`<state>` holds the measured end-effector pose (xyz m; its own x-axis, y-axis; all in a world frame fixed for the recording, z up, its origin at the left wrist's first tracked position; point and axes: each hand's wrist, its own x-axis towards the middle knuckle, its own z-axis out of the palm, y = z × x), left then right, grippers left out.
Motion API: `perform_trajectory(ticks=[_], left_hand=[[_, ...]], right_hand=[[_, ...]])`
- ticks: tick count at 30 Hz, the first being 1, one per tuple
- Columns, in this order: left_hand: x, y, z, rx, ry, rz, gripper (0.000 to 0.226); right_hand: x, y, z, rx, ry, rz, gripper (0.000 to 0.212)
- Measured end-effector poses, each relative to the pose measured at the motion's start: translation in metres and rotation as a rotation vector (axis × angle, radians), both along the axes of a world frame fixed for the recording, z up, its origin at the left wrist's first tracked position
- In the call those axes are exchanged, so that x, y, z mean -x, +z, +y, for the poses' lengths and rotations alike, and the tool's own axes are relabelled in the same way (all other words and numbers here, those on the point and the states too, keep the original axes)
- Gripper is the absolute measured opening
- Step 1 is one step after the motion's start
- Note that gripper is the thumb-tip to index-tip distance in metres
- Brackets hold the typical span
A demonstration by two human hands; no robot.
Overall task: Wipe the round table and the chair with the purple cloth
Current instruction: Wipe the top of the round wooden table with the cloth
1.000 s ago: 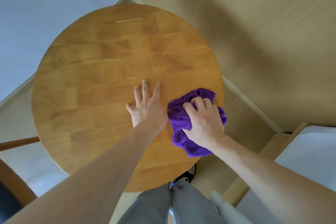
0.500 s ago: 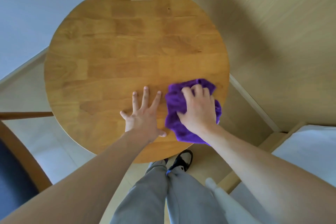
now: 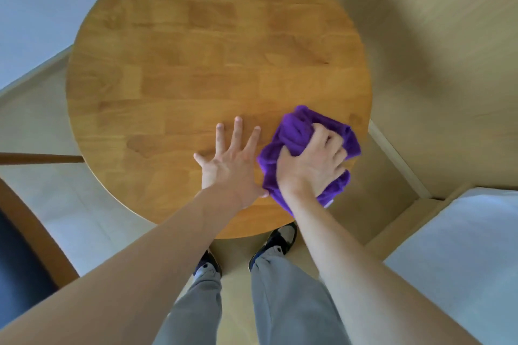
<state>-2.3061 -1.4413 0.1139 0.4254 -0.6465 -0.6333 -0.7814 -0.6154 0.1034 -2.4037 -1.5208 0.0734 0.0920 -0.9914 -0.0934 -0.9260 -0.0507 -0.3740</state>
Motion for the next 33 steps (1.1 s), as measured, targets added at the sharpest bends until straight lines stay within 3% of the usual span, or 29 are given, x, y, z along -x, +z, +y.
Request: perform_trajectory(ticks=[2, 4, 7, 9, 11, 13, 15, 16, 18, 19, 22, 24, 26, 30, 32, 33], left_hand=[[-0.017, 0.004, 0.011, 0.050, -0.049, -0.010, 0.120], [-0.041, 0.009, 0.030, -0.008, -0.033, -0.026, 0.132], [-0.082, 0.013, 0.068, -0.155, 0.079, -0.038, 0.156], [-0.098, 0.011, 0.091, -0.144, 0.087, -0.025, 0.158], [-0.105, 0.008, 0.099, -0.107, 0.055, -0.012, 0.156], [-0.104, 0.004, 0.099, -0.093, 0.047, -0.006, 0.157], [-0.103, 0.003, 0.097, -0.084, 0.048, -0.007, 0.158], [-0.104, 0.002, 0.097, -0.078, 0.052, -0.006, 0.158], [-0.109, 0.001, 0.097, -0.069, 0.065, 0.002, 0.159], [-0.110, 0.001, 0.098, -0.069, 0.075, 0.013, 0.160], [-0.105, -0.001, 0.102, -0.053, 0.106, 0.006, 0.168], [-0.102, -0.003, 0.104, -0.044, 0.128, 0.011, 0.170], [-0.103, -0.003, 0.103, -0.048, 0.140, 0.021, 0.171], [-0.103, -0.004, 0.101, -0.067, 0.140, 0.032, 0.171], [-0.103, -0.005, 0.102, -0.066, 0.137, 0.029, 0.171], [-0.103, -0.005, 0.103, -0.067, 0.136, 0.032, 0.170]], right_hand=[[-0.005, -0.003, 0.029, 0.017, 0.222, 0.021, 0.068], [0.007, -0.005, 0.042, 0.087, 0.553, 0.029, 0.072], [0.033, -0.011, -0.004, 0.146, 1.212, -0.029, 0.069], [0.029, -0.011, -0.049, 0.133, 1.402, -0.001, 0.071], [0.010, -0.014, -0.062, 0.141, 1.209, 0.015, 0.070], [-0.024, -0.013, -0.038, 0.177, 0.735, 0.026, 0.065], [-0.067, -0.012, 0.001, 0.097, 0.211, 0.020, 0.062], [-0.088, -0.007, 0.021, 0.045, 0.051, -0.009, 0.062], [-0.113, 0.000, 0.054, 0.010, 0.069, -0.038, 0.065], [-0.114, 0.001, 0.066, 0.021, 0.238, -0.016, 0.067], [-0.080, -0.002, 0.057, 0.086, 1.040, -0.015, 0.075], [-0.074, -0.006, 0.008, 0.088, 1.318, -0.011, 0.077], [-0.089, -0.011, -0.020, 0.101, 1.105, -0.034, 0.071], [-0.166, -0.008, 0.010, 0.095, 0.211, -0.008, 0.060], [-0.192, -0.002, 0.030, 0.020, 0.092, -0.059, 0.060], [-0.192, -0.003, 0.037, 0.037, 0.162, -0.071, 0.060]])
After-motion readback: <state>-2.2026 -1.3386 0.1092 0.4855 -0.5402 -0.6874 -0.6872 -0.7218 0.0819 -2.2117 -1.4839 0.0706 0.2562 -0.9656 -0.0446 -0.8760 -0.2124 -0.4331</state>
